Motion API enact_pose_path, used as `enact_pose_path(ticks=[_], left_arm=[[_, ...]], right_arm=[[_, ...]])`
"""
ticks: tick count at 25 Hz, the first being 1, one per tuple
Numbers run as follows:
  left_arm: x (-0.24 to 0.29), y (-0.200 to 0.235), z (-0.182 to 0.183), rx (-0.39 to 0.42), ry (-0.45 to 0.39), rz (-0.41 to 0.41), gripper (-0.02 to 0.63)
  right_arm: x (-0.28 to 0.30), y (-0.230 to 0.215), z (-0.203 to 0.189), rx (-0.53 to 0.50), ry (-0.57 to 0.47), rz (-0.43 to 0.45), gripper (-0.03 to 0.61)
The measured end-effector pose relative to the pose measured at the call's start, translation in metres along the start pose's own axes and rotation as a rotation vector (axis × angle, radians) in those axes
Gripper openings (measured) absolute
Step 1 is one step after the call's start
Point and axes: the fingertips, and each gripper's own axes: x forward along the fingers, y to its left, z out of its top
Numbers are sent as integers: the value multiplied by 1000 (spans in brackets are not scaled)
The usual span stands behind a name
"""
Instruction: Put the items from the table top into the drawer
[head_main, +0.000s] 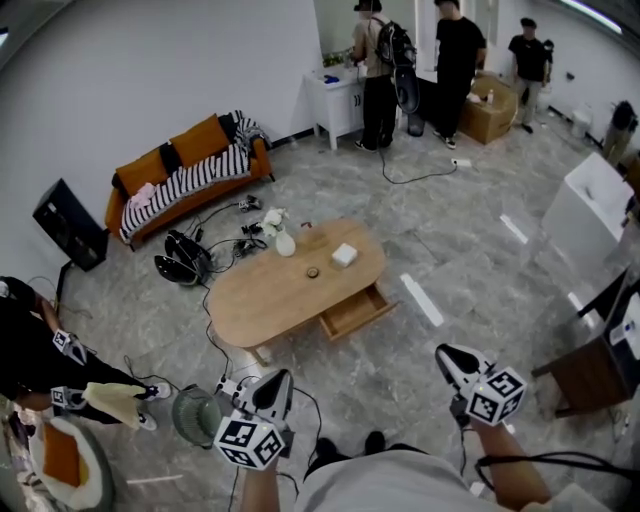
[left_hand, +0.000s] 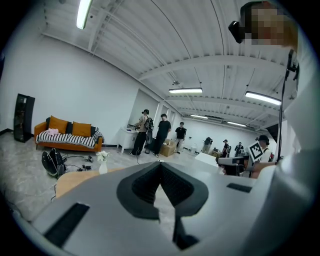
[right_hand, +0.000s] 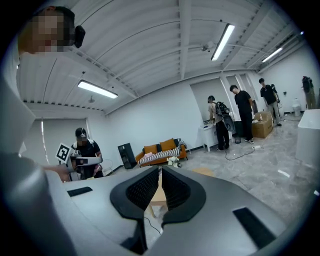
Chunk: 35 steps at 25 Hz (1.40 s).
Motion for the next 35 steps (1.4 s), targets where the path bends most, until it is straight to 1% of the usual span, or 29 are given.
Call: enact_pose_path(ticks=[3,6,10,17,25,35], left_arm=[[0,-9,-4,-7,-5,2,2],[-1,-12,-11,-10,6,17,2],[1,-15,-14,-17,13,27,0],[10,-10,-11,-15,22,27,0],[35,14,-6,-15,40,5,0],[66,73,13,-21,57,-21,0]], right_arm=[[-1,-6,-2,16,0,12,44],[-3,-7,-5,11,6,22,44],[-4,-14,-6,23,7,12,44],[0,-20,-6,12,26,-4,44],[24,-32,-4,27,35,-50,44],[80,-34,13,15,53,-90,44]])
